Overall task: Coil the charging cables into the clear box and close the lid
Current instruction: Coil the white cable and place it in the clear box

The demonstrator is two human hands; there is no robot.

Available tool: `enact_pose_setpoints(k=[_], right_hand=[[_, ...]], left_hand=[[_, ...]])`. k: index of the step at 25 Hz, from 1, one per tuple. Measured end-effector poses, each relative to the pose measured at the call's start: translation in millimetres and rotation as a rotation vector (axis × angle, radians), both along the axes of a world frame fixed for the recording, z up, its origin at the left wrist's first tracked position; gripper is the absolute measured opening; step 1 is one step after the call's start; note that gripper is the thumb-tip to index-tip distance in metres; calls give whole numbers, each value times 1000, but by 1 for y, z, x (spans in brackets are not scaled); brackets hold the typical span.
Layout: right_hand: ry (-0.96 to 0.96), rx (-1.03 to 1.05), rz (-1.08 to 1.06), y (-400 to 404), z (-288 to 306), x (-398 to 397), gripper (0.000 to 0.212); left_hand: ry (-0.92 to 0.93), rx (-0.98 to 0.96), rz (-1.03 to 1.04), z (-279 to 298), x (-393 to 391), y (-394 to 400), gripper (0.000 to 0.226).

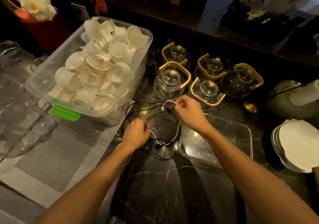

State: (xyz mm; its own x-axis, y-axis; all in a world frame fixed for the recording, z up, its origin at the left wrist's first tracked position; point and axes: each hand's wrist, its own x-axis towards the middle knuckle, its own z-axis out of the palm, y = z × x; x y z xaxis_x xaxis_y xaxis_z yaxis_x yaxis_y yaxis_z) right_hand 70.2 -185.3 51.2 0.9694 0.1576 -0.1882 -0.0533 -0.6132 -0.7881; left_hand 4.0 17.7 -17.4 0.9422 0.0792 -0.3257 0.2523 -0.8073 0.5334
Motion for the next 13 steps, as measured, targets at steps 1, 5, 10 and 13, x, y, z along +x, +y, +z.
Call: enact_pose_setpoints(k=[1,5,10,13], right_hand=[[24,126,-43,-5,9,-2,5],[54,601,-91,-15,50,-12,5],[-18,1032,-144,-28,108,-18,6],[-67,1116,-191,-39,135,-19,4]], left_hand=[[15,25,-17,3,-1,-2,13],[4,138,-116,9,-7,-6,18],[6,225,-131,14,-10,-9,22],[23,287,-163,18,-12,-13,24]])
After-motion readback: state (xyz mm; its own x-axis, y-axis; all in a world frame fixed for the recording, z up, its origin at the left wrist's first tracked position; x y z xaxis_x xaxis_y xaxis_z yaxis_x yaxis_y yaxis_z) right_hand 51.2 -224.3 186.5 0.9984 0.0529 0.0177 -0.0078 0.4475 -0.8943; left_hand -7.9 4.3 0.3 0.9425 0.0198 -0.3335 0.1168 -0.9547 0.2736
